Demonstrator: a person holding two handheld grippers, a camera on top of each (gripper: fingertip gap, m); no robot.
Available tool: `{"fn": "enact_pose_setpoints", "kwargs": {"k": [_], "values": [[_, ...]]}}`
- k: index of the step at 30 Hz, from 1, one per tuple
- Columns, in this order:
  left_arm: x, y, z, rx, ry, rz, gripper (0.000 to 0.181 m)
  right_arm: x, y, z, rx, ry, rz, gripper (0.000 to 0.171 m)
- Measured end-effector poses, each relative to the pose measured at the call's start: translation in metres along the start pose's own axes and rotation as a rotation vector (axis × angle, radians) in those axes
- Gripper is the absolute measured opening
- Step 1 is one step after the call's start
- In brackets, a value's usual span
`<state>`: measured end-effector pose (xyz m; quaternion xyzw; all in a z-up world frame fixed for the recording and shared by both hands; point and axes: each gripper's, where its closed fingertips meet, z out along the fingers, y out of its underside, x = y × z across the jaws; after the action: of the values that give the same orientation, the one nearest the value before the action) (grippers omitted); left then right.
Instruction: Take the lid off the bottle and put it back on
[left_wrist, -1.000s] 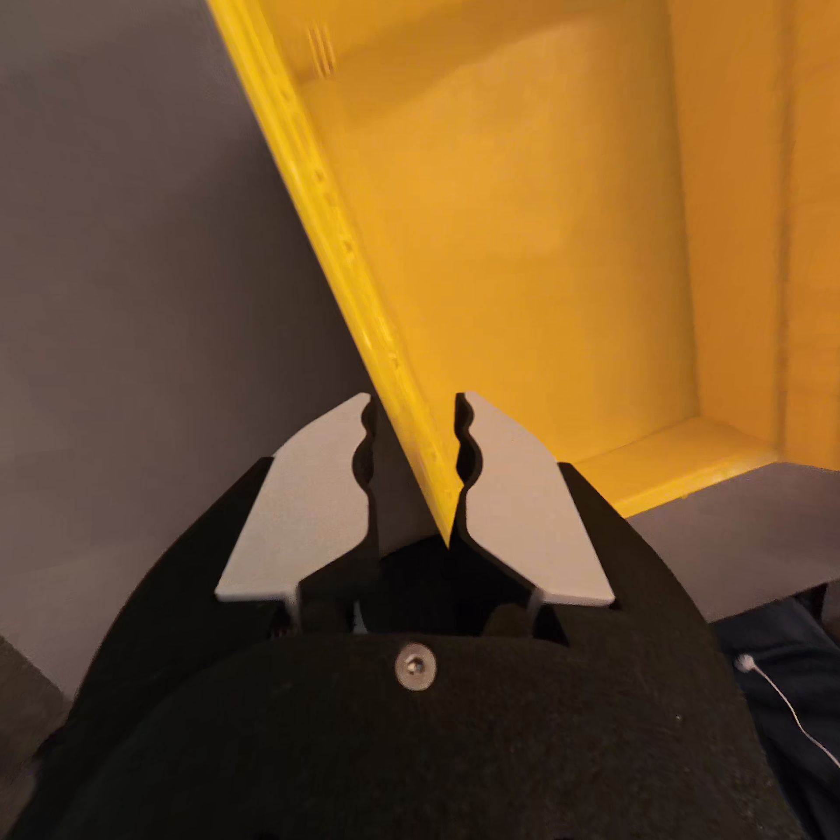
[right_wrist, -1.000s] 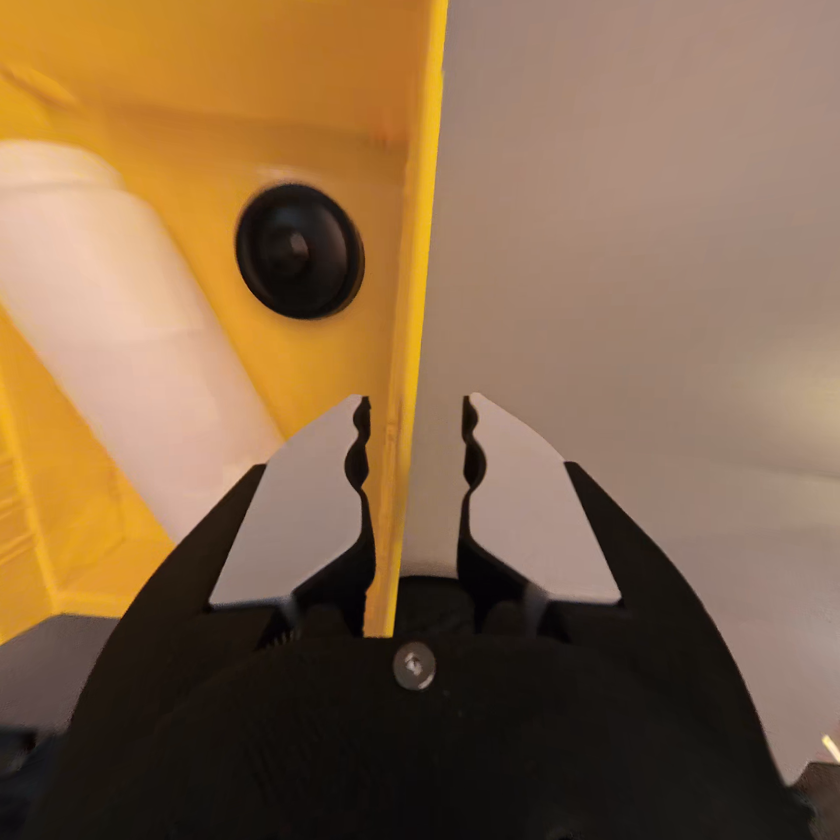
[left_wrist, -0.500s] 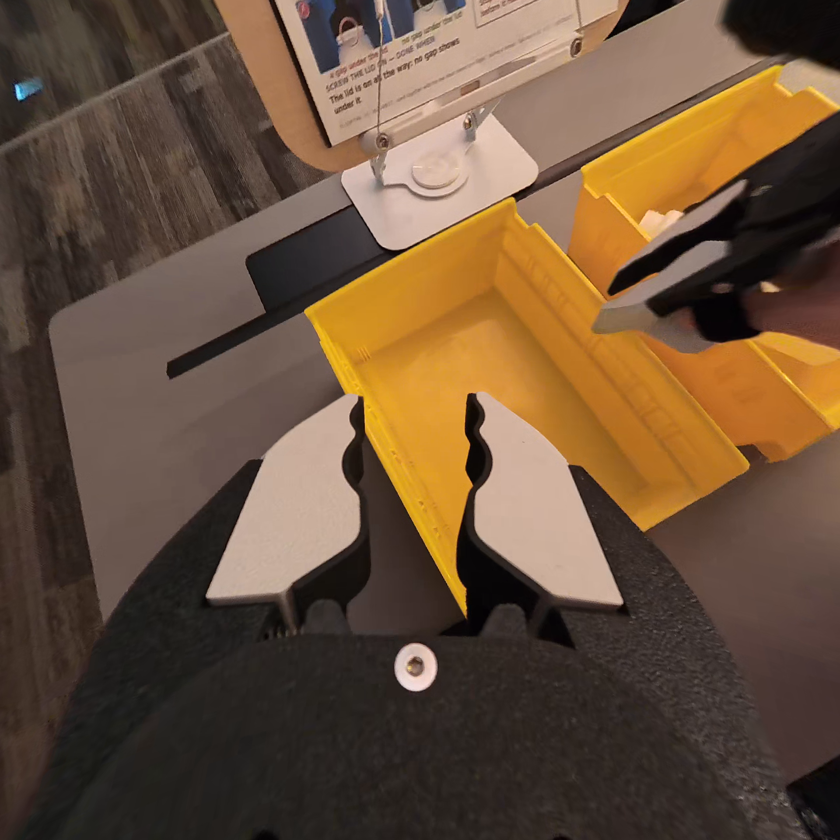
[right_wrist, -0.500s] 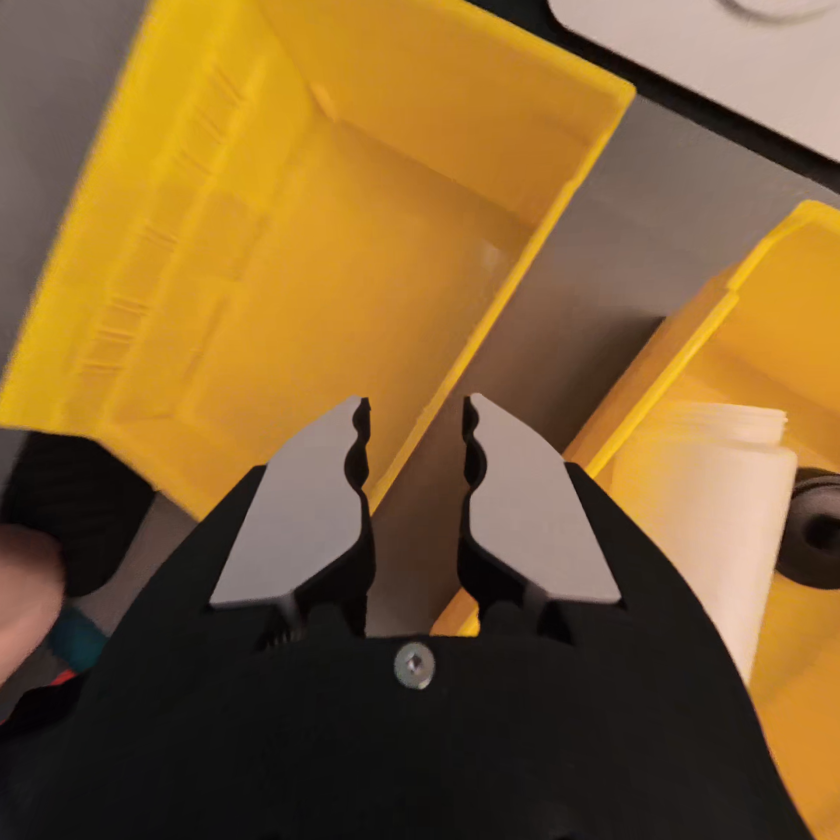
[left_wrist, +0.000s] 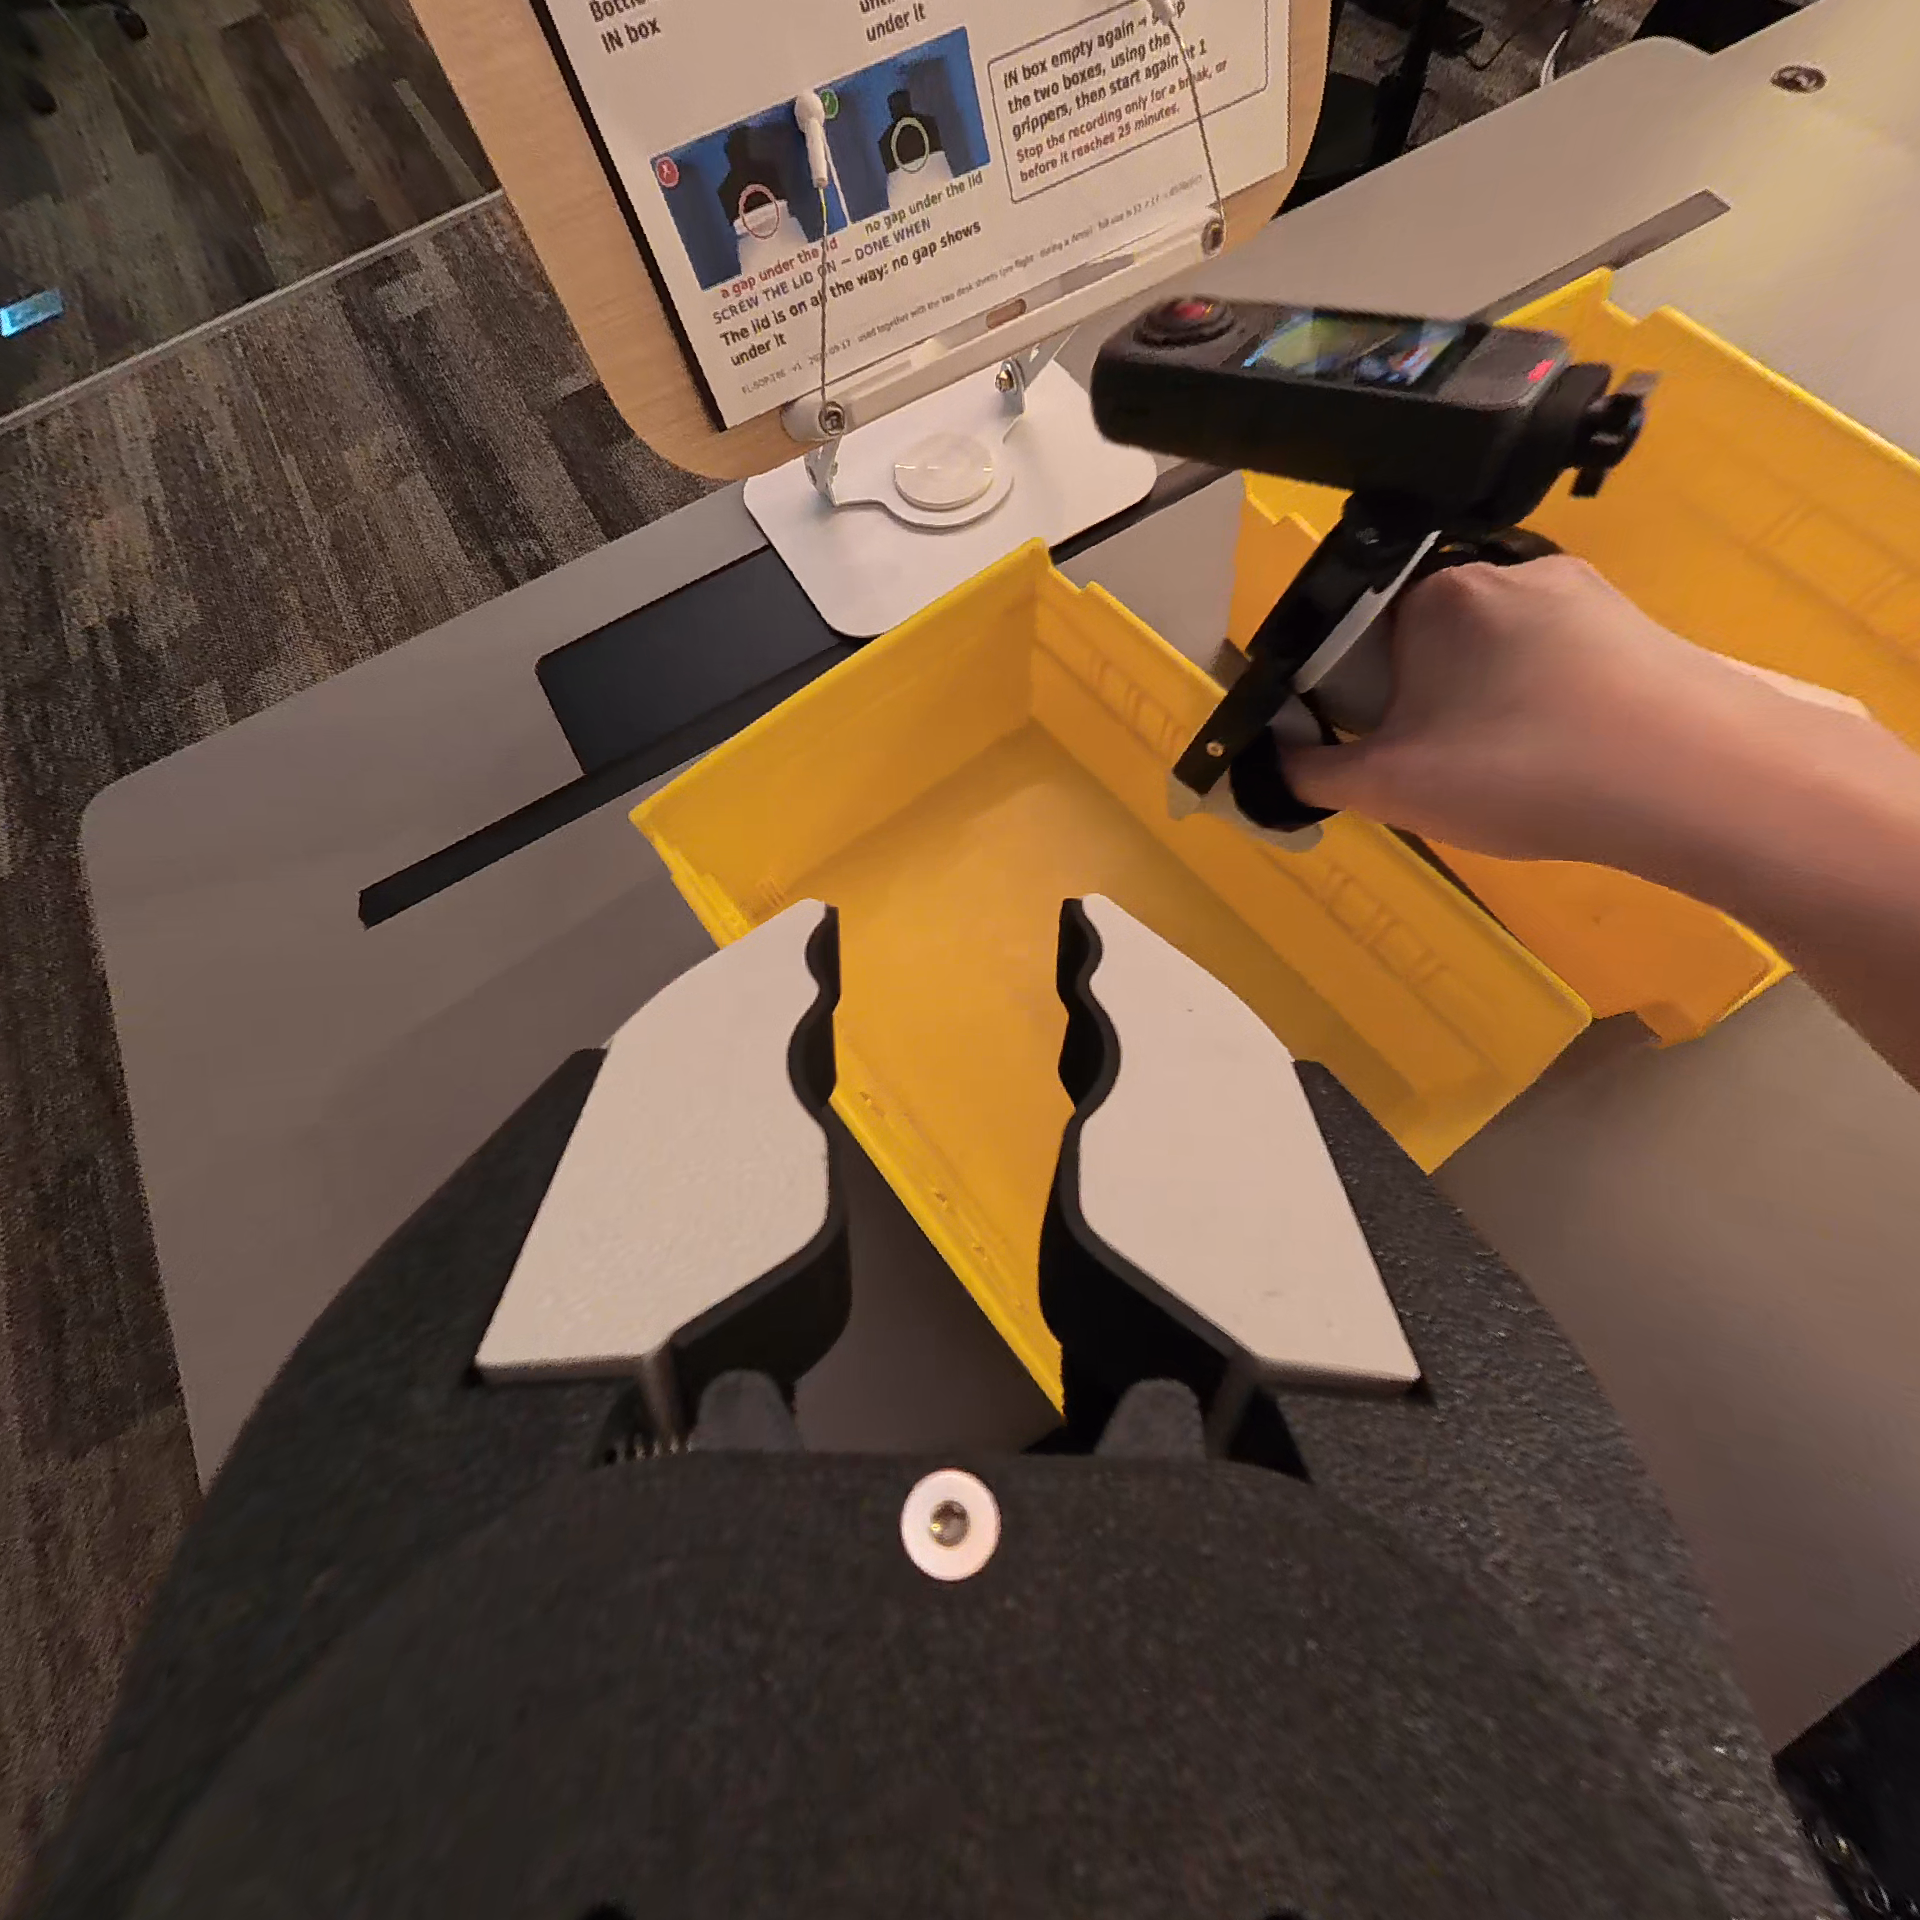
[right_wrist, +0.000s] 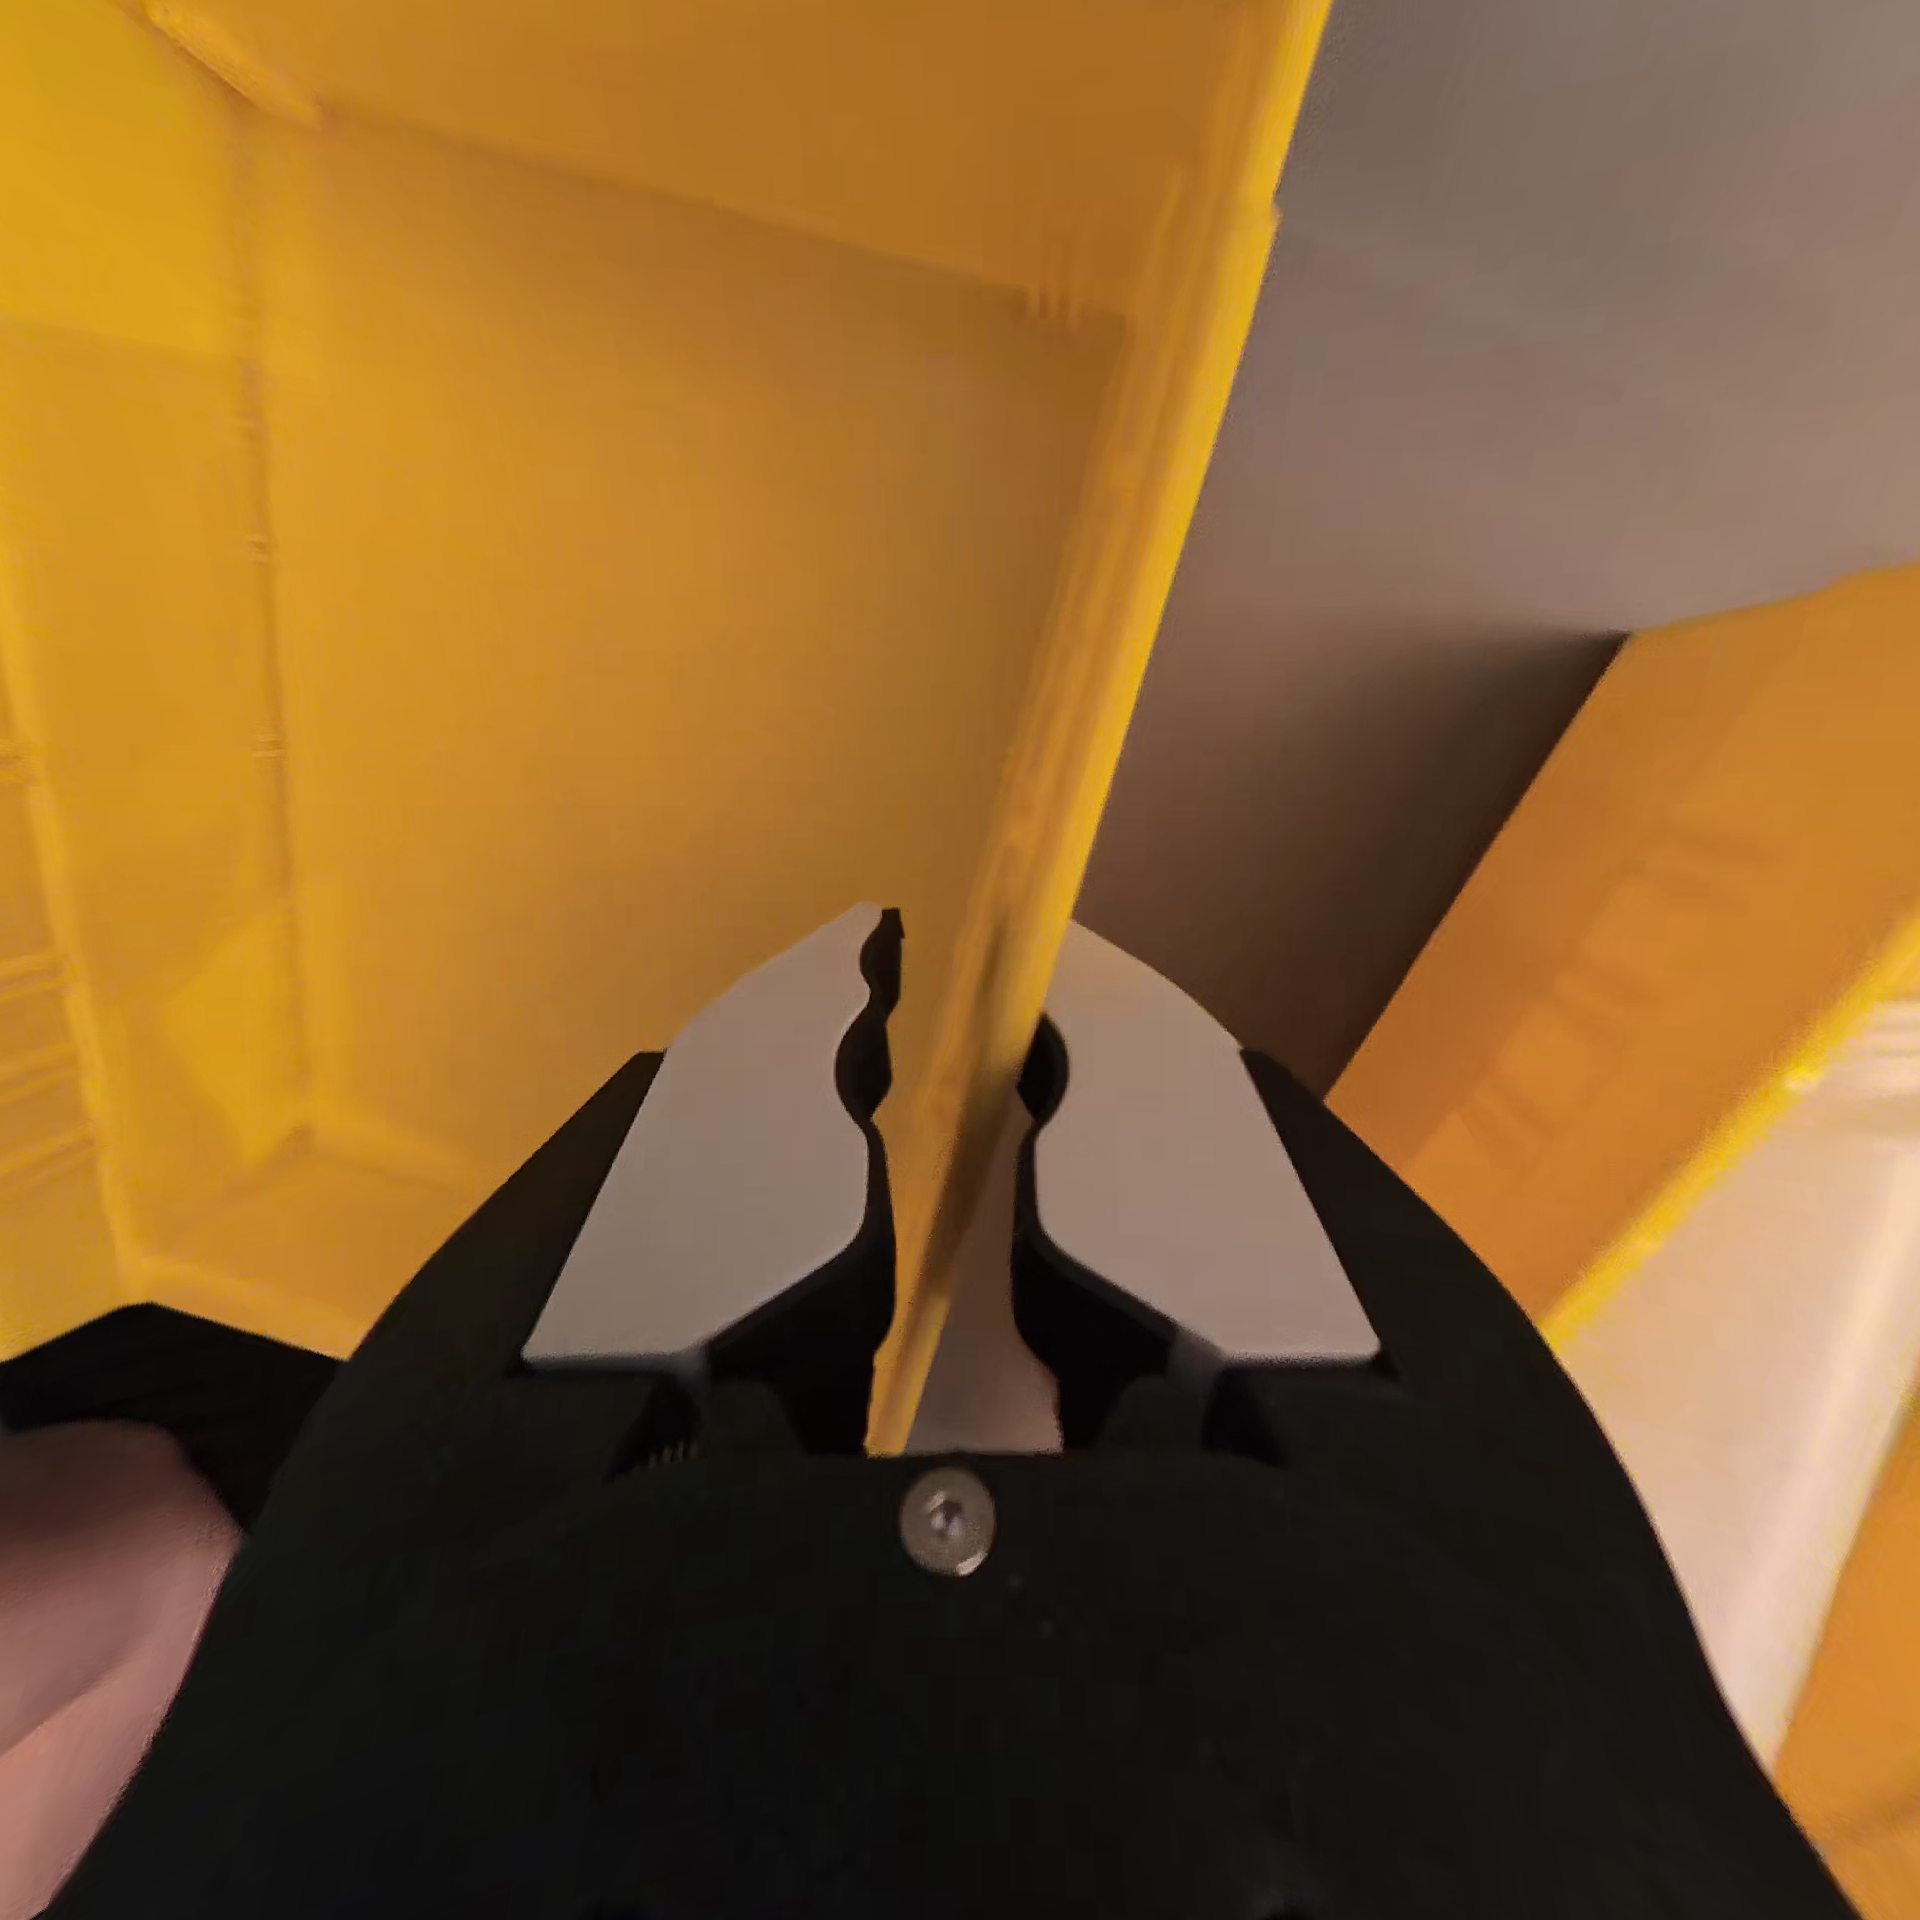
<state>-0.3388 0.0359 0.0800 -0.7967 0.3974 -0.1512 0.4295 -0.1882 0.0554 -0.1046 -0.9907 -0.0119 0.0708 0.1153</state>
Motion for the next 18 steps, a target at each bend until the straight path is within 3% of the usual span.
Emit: {"fn": "enact_pose_setpoints", "kwargs": {"k": [2, 4, 9, 14, 18], "values": [[0.0, 0.001, -0.001, -0.003, 0.005, 0.002, 0.04, 0.0, 0.005, 0.013, -0.048, -0.011, 0.03, 0.02], [0.0, 0.001, -0.002, -0.001, 0.008, 0.002, 0.039, 0.004, 0.011, 0.023, -0.086, -0.006, 0.043, 0.009], [-0.001, -0.004, -0.007, 0.032, -0.002, -0.001, 0.038, 0.009, 0.009, 0.02, -0.122, -0.008, 0.043, 0.004], [0.005, -0.006, -0.02, 0.052, -0.015, 0.001, 0.038, 0.001, 0.02, -0.009, -0.32, -0.04, 0.028, 0.004], [0.013, -0.02, -0.051, 0.172, -0.035, -0.008, 0.047, 0.013, 0.006, -0.052, -0.298, -0.037, -0.017, 0.004]]}}
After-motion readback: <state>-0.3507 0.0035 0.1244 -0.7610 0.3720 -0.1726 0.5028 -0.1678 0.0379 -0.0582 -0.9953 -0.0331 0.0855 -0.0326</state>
